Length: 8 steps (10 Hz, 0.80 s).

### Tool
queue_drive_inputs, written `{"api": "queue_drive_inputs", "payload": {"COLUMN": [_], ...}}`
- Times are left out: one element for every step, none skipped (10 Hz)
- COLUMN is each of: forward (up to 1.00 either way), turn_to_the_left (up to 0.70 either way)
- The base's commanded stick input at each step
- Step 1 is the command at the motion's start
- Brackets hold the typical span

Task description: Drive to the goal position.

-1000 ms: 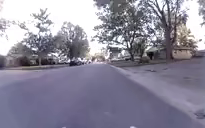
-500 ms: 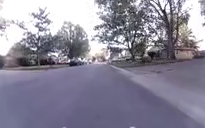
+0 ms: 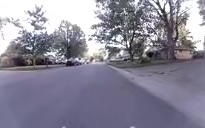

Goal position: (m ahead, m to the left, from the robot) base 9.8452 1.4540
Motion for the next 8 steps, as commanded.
{"api": "queue_drive_inputs", "payload": {"forward": [1.00, 1.00, 1.00, 1.00, 1.00, 1.00, 1.00, 1.00], "turn_to_the_left": [0.00, 0.00, 0.00, 0.00, 0.00, 0.00, 0.00, 0.00]}}
